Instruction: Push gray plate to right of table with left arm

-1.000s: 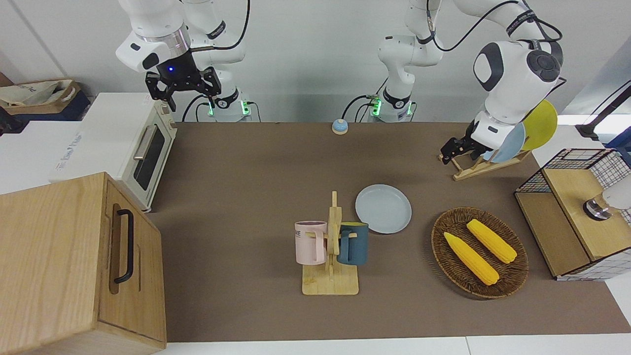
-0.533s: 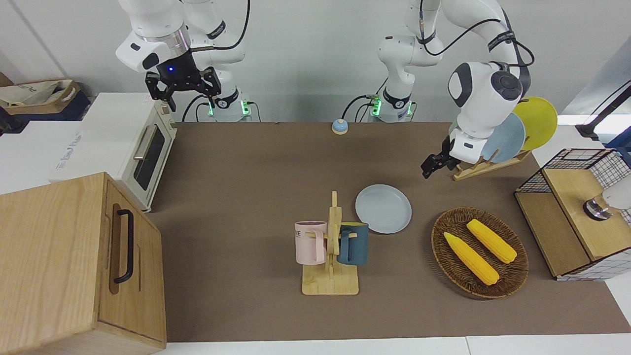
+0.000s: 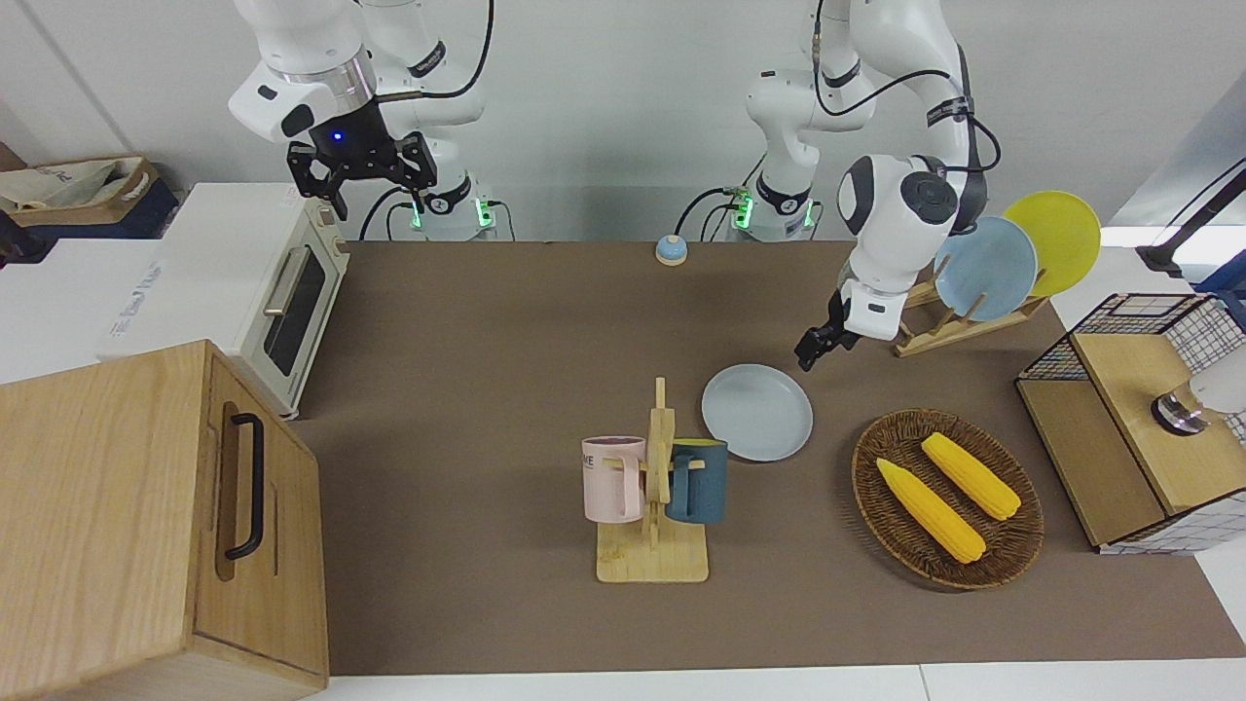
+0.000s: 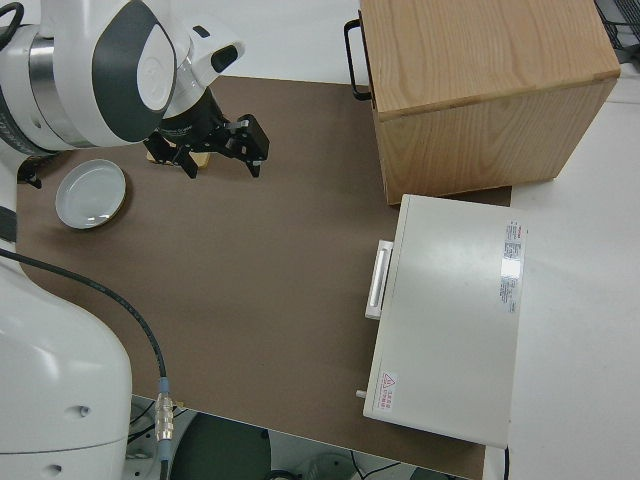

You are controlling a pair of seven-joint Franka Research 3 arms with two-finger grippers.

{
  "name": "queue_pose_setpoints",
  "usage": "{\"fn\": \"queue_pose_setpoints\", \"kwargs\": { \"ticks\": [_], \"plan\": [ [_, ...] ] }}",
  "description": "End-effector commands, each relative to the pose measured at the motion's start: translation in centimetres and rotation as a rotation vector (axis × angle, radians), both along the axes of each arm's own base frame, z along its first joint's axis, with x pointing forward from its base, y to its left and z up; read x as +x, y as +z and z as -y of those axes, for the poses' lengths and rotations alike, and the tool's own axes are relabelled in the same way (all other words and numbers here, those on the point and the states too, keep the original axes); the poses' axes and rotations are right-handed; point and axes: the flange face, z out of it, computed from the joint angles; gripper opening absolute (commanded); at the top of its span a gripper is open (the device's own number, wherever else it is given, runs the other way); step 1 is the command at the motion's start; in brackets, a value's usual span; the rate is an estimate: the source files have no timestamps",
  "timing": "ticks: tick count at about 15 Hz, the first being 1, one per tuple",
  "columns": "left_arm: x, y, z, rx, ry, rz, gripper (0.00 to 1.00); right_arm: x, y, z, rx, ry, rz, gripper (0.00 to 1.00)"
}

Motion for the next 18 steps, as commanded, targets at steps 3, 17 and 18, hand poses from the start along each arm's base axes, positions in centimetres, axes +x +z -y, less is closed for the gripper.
{"fn": "queue_pose_setpoints", "kwargs": {
  "ticks": [3, 17, 18],
  "plan": [
    [-0.9, -3.2, 2.1, 0.003, 0.047, 0.024, 0.99, -0.3, 0.4, 0.2, 0.009, -0.004, -0.003, 0.983],
    [-0.7, -7.8, 2.7, 0.010, 0.064, 0.036, 0.81, -0.3, 0.4, 0.2, 0.009, -0.004, -0.003, 0.983],
    [-0.7, -7.9, 2.7, 0.010, 0.064, 0.036, 0.79, -0.3, 0.4, 0.2, 0.009, -0.004, -0.003, 0.983]
  ]
}}
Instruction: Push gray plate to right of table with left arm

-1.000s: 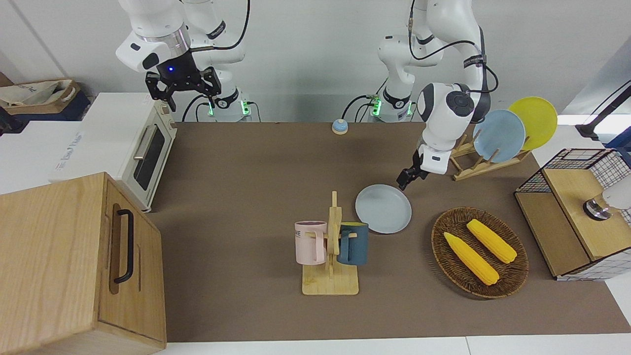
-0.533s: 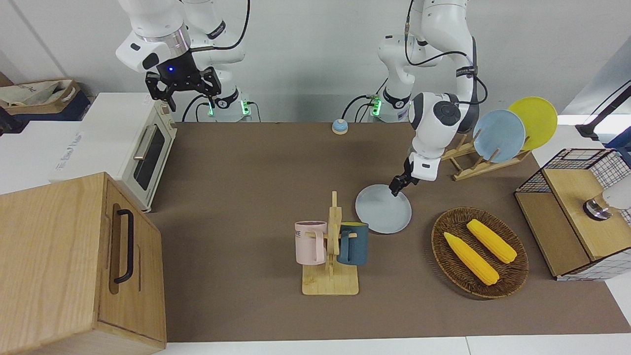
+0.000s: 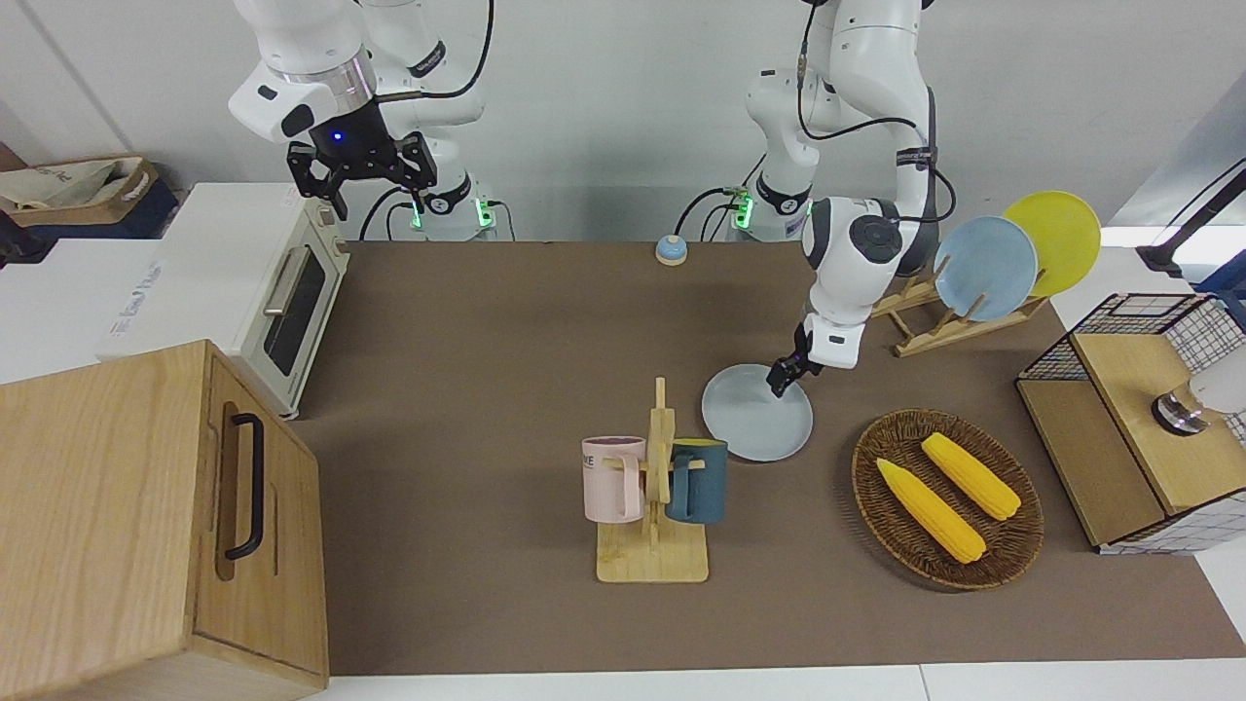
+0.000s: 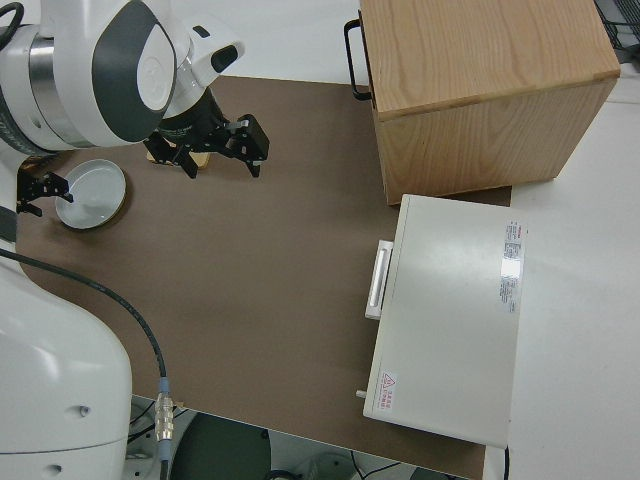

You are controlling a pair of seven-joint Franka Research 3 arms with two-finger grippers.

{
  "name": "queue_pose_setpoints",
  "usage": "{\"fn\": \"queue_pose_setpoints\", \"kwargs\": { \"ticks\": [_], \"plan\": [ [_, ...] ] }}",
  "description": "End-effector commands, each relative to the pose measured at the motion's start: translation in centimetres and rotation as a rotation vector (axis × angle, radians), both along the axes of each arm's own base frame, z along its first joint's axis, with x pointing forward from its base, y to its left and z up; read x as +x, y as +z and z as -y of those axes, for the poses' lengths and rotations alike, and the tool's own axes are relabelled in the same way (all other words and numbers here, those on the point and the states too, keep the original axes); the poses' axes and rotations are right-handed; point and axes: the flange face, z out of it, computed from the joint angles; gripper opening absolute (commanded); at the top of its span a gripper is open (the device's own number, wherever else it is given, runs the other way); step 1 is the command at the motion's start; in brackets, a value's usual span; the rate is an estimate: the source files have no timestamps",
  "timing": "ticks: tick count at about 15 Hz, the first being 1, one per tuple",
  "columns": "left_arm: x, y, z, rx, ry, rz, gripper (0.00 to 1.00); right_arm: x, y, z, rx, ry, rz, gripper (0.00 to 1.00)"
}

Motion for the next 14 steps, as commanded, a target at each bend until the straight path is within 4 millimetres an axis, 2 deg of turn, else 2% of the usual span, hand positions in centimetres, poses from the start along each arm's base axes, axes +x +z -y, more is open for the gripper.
{"fn": "queue_pose_setpoints", "kwargs": {
  "ticks": [1, 3, 4, 6, 7, 9, 14],
  "plan": [
    [-0.5, -1.0, 0.1, 0.004, 0.012, 0.013, 0.76, -0.3, 0.4, 0.3, 0.009, -0.007, -0.003, 0.983],
    [-0.6, -1.0, 0.1, 0.003, 0.015, 0.015, 0.69, -0.3, 0.4, 0.2, 0.009, -0.006, -0.003, 0.983],
    [-0.6, -1.2, 0.4, 0.003, 0.014, 0.017, 0.60, -0.3, 0.4, 0.3, 0.009, -0.006, -0.003, 0.983],
    [-0.7, -1.3, 0.5, 0.003, 0.023, 0.018, 0.35, -0.3, 0.4, 0.2, 0.009, -0.006, -0.003, 0.983],
    [-0.8, -1.5, 0.9, 0.003, 0.028, 0.019, 0.19, -0.3, 0.4, 0.3, 0.009, -0.006, -0.005, 0.983],
    [-0.8, -1.6, 1.1, 0.001, 0.033, 0.029, 0.00, -0.3, 0.4, 0.3, 0.009, -0.007, -0.003, 0.983],
    [-0.8, -2.0, 1.4, 0.002, 0.029, 0.028, 0.00, -0.3, 0.4, 0.3, 0.009, -0.007, -0.003, 0.983]
  ]
}}
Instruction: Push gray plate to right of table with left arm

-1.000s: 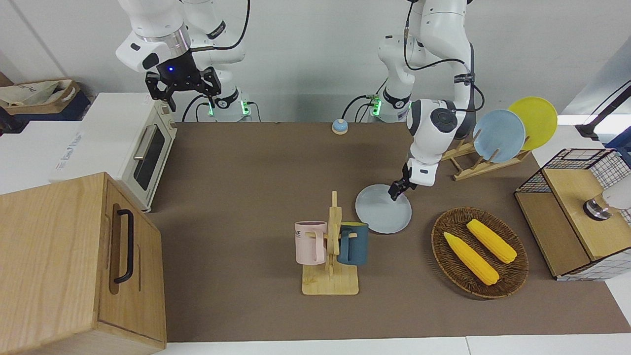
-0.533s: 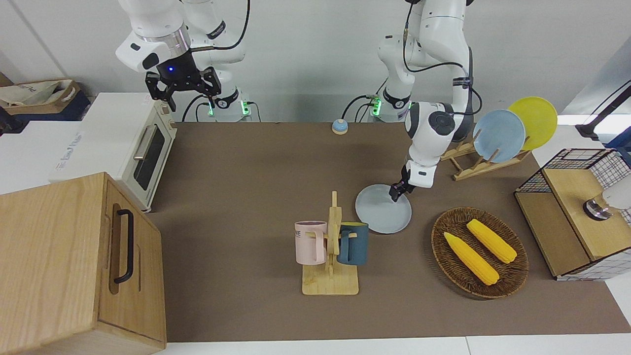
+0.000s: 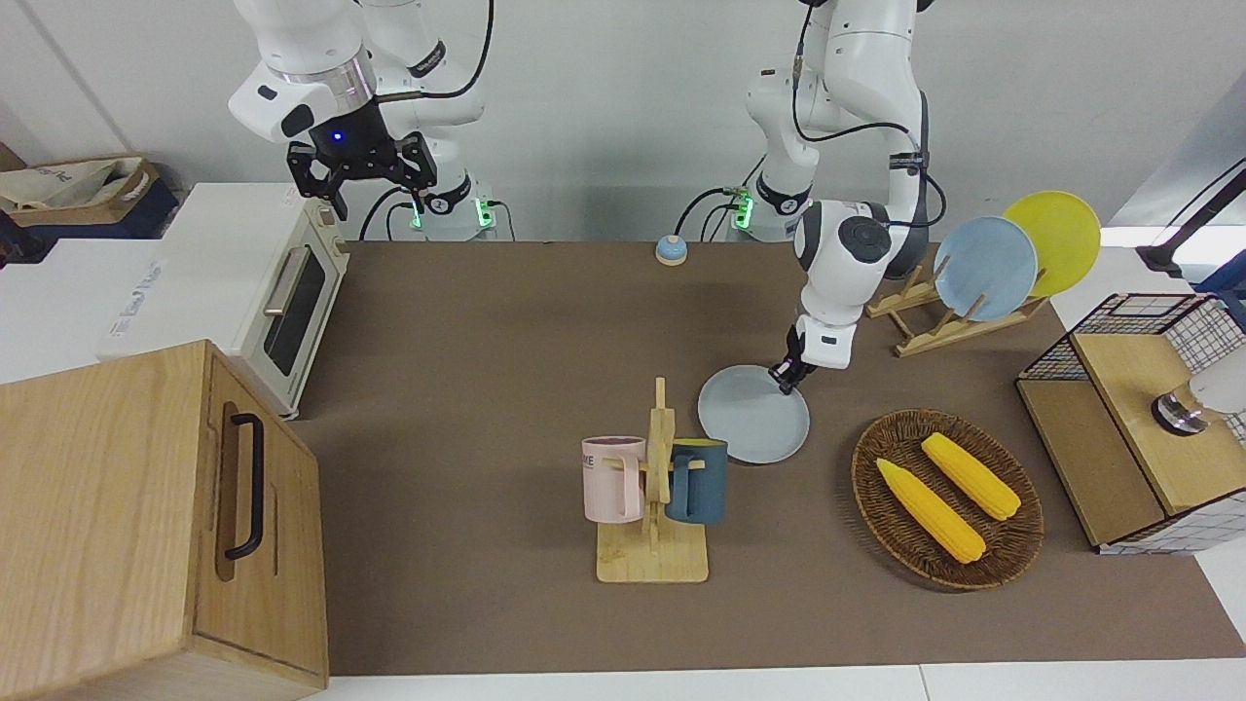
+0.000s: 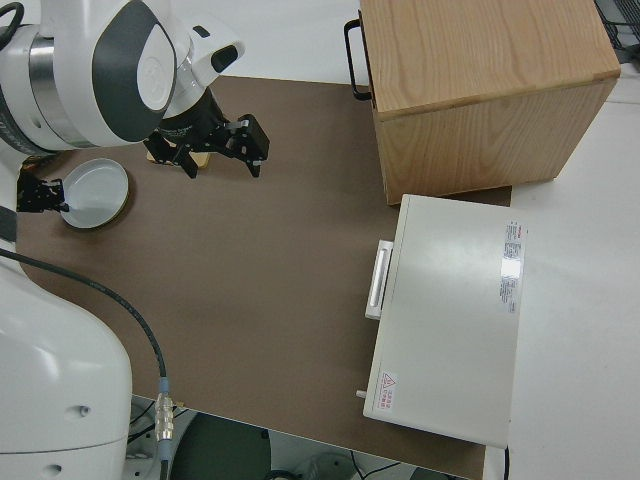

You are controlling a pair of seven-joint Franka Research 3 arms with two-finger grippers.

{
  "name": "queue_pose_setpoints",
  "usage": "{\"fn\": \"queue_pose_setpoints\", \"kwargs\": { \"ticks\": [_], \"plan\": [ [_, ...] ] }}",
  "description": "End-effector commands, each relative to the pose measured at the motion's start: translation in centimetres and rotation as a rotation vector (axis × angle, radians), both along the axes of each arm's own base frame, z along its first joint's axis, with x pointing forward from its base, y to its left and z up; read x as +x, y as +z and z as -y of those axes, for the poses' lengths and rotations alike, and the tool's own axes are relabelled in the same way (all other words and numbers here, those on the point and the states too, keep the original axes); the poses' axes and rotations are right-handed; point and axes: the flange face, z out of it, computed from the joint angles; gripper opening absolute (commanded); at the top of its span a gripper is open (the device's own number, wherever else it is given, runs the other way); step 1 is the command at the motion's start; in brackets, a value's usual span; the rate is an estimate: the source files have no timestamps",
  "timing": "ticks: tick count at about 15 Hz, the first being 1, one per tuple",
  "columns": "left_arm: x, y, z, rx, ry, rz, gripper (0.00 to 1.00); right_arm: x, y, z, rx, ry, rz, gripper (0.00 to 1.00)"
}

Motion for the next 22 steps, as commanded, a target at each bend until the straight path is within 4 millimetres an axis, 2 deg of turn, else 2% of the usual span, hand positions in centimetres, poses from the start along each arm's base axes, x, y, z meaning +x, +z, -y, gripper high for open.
{"fn": "queue_pose_setpoints", "kwargs": {
  "ticks": [1, 3, 5, 7, 10, 17, 22],
  "plan": [
    [-0.5, -1.3, 0.5, 0.006, 0.006, 0.001, 0.00, -0.3, 0.4, 0.2, 0.009, -0.004, -0.003, 0.983],
    [-0.6, -1.3, 0.7, 0.006, 0.000, 0.004, 0.00, -0.3, 0.4, 0.2, 0.009, -0.004, -0.005, 0.983],
    [-0.9, -1.3, 1.9, 0.005, 0.005, 0.001, 0.00, -0.3, 0.4, 0.2, 0.009, -0.006, -0.003, 0.983],
    [-1.5, -1.3, 4.1, 0.002, 0.029, -0.003, 0.00, -0.3, 0.4, 0.2, 0.009, -0.006, -0.003, 0.983],
    [-2.1, -1.3, 6.0, 0.001, 0.038, -0.007, 0.00, -0.3, 0.4, 0.3, 0.009, -0.007, -0.003, 0.983],
    [-5.0, -1.1, 13.4, -0.009, 0.087, -0.012, 0.00, -0.3, 0.4, 0.3, 0.009, -0.007, -0.005, 0.983],
    [-6.4, -1.0, 18.3, -0.020, 0.132, -0.012, 0.00, -0.3, 0.4, 0.3, 0.009, -0.007, -0.003, 0.983]
  ]
}}
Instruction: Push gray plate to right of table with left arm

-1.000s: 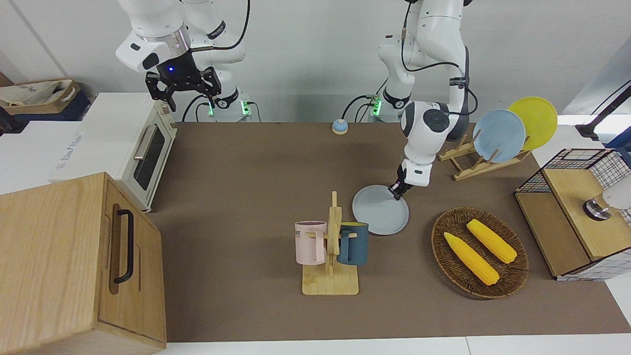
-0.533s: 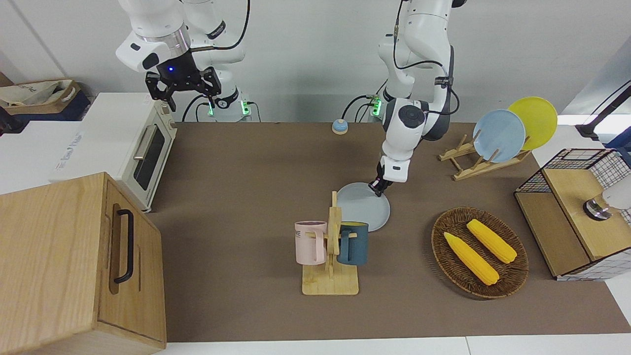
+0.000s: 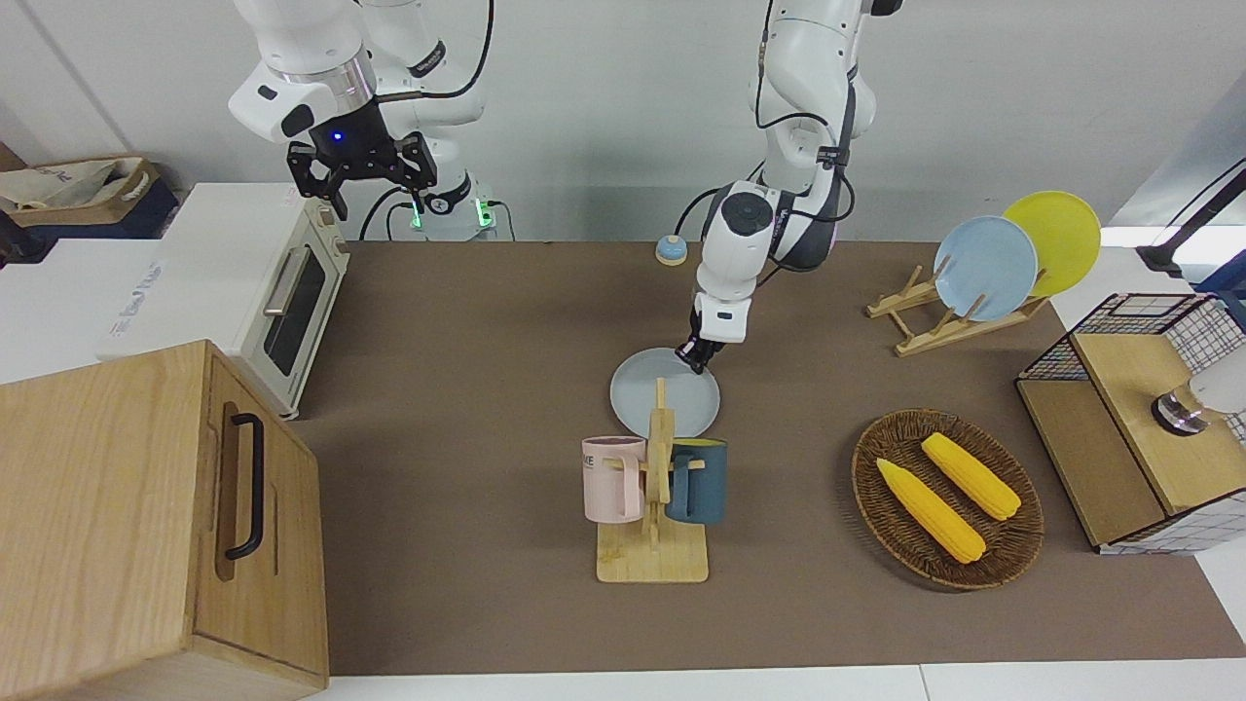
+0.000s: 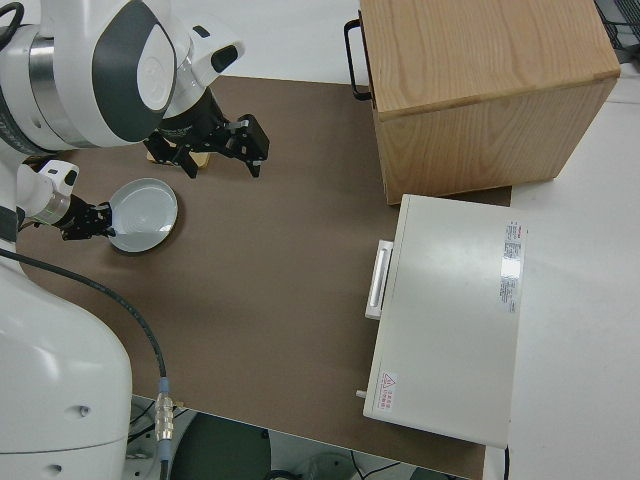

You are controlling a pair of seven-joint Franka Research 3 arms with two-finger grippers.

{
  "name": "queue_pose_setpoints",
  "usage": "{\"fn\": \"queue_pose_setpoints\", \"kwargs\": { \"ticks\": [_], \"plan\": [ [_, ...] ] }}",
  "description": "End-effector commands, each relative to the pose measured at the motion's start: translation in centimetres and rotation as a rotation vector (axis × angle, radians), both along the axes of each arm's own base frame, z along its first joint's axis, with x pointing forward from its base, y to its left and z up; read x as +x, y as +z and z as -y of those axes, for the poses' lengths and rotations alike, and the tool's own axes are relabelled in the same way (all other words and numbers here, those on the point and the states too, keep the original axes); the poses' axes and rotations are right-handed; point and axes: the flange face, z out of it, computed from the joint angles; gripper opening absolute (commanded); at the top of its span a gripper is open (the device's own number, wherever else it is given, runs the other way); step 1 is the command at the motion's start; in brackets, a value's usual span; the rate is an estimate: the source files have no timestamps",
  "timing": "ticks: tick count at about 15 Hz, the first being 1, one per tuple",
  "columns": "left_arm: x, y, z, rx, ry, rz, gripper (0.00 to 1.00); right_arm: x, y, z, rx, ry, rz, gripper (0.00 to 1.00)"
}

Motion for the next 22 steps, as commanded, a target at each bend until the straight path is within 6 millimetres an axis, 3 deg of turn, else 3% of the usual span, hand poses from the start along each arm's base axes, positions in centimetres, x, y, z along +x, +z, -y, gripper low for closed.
{"fn": "queue_pose_setpoints", "kwargs": {
  "ticks": [1, 10, 16, 22],
  "plan": [
    [-1.1, -1.0, 3.8, 0.003, 0.043, -0.006, 0.00, -0.3, 0.4, 0.2, 0.009, -0.004, -0.003, 0.983],
    [-2.8, -1.6, 13.2, 0.037, 0.092, 0.046, 0.00, -0.3, 0.4, 0.2, 0.009, -0.004, -0.003, 0.983],
    [-4.0, -0.7, 18.8, 0.019, 0.111, 0.038, 0.00, -0.3, 0.4, 0.2, 0.009, -0.006, -0.005, 0.983],
    [-7.4, -0.7, 22.1, 0.001, 0.092, 0.019, 0.00, -0.3, 0.4, 0.2, 0.009, -0.004, -0.005, 0.983]
  ]
}}
